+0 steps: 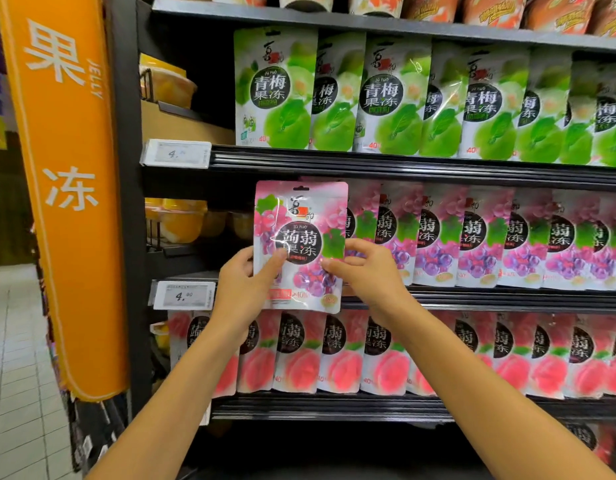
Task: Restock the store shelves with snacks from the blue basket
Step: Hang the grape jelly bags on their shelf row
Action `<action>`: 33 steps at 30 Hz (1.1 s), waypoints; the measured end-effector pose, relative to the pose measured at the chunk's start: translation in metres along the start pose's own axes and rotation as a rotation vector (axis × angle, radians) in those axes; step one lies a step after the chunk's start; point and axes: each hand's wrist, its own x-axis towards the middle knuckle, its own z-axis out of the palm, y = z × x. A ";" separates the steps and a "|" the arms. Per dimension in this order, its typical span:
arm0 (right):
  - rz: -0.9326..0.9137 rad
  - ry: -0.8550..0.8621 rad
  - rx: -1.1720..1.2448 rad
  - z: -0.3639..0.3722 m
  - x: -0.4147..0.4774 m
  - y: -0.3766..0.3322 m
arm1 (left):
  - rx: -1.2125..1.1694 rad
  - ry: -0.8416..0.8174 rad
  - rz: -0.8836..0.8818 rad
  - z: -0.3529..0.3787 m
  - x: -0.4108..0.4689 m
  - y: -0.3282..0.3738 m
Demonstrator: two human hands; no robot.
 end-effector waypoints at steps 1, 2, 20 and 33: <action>0.016 0.019 0.016 0.000 0.002 0.001 | -0.006 0.010 0.008 -0.002 0.001 0.002; 0.030 0.033 0.039 0.000 0.003 0.001 | -0.007 0.015 0.015 -0.004 0.002 0.003; 0.025 0.348 0.083 0.030 0.032 -0.002 | 0.585 -0.085 0.347 0.006 -0.010 -0.010; -0.060 0.259 -0.414 0.009 0.018 0.007 | 0.692 -0.181 0.199 0.015 -0.017 -0.023</action>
